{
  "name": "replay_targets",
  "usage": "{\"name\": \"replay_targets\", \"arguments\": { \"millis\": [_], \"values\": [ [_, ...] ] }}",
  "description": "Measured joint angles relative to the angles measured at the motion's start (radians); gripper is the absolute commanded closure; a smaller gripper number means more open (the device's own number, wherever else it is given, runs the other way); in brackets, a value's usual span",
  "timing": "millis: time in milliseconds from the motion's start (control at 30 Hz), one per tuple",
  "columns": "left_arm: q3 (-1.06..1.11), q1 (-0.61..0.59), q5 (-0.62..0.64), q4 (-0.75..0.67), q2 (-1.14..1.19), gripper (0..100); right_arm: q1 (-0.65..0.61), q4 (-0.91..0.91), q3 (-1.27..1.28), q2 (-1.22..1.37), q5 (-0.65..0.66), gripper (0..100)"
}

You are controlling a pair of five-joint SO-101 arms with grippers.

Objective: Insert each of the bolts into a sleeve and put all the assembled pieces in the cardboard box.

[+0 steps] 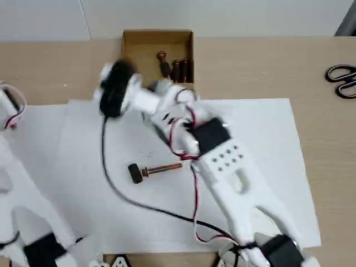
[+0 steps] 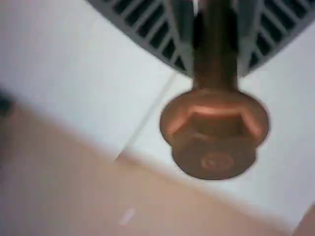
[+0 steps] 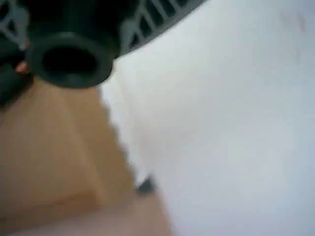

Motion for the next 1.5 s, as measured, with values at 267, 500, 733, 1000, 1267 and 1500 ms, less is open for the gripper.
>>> {"name": "replay_targets", "arguments": {
  "millis": [267,500,733,1000,1267,1500],
  "values": [
    [0.158,0.350,0.201,-0.232,-0.229,100,0.005,-0.017,0.074,-0.106,-0.652,99.5],
    [0.442,0.575,0.313,-0.407,-0.422,100,0.014,-0.109,0.247,-0.187,-0.724,99.5],
    [0.488,0.661,0.411,-0.371,-0.463,100,-0.043,-0.153,0.411,-0.264,-0.600,99.5],
    [0.488,0.700,0.448,-0.279,-0.470,100,-0.064,-0.163,0.456,-0.308,-0.580,99.5],
    [0.488,0.715,0.457,-0.199,-0.470,100,-0.064,-0.163,0.456,-0.311,-0.577,99.5],
    [0.488,0.713,0.459,-0.199,-0.471,100,-0.117,-0.123,0.456,-0.311,-0.526,99.5]
  ]
}}
